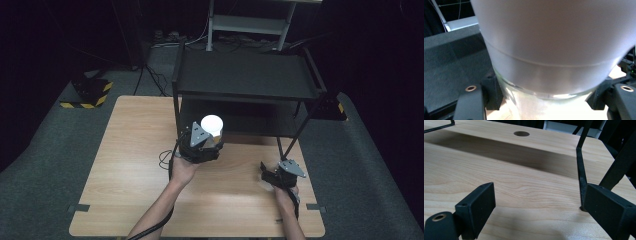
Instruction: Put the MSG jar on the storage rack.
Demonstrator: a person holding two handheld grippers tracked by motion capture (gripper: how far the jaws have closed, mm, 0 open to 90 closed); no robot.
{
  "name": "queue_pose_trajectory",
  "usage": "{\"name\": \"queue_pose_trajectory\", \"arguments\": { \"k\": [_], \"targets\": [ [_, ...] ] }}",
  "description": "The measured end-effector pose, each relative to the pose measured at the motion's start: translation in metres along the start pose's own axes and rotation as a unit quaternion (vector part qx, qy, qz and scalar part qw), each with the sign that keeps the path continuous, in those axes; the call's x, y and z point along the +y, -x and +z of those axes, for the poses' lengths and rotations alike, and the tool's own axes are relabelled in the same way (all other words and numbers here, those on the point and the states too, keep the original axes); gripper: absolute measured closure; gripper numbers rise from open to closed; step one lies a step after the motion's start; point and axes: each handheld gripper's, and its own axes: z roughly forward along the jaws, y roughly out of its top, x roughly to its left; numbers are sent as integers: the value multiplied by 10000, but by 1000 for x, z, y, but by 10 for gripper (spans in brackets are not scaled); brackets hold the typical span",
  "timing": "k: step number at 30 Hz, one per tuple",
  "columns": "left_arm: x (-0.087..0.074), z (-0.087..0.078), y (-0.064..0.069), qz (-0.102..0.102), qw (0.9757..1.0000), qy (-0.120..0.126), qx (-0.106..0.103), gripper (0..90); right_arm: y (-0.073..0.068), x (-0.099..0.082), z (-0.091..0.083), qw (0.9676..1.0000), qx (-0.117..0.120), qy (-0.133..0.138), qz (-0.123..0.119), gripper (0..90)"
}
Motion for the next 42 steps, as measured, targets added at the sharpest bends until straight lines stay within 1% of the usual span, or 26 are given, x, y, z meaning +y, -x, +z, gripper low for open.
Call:
{"name": "queue_pose_trajectory", "arguments": {
  "k": [1, 7, 11, 19, 21, 29, 31, 35, 42],
  "targets": [
    [4, 4, 1, 21, 10000, 13, 21, 316, 0, 0, 0, 10000, 7, 7, 11, 102],
    [11, 14, 0, 40, 10000, -15, 54, 316, 0, 0, 0, 10000, 6, 1, 17, 102],
    [17, 22, -2, 18, 10000, -12, 55, 316, 1, 0, 0, 10000, 22, 8, 25, 102],
    [26, 33, -1, 55, 9999, -18, 120, 315, 0, 0, 0, 10000, 42, -4, 3, 102],
    [30, 39, -1, 36, 9999, -23, 154, 315, 1, 0, 0, 10000, 48, -1, 9, 102],
    [34, 48, -2, 17, 9997, -52, 233, 315, 1, 1, -1, 10000, 54, -8, 48, 102],
    [35, 50, -3, -33, 9997, -35, 235, 315, 1, 1, -1, 10000, 50, -9, 50, 102],
    [37, 54, -3, -46, 9996, -36, 289, 316, 1, 1, -1, 10000, 58, -5, 49, 102],
    [39, 60, -5, -67, 9995, -36, 316, 316, 1, 1, -1, 10000, 57, -5, 56, 102]
  ]
}}
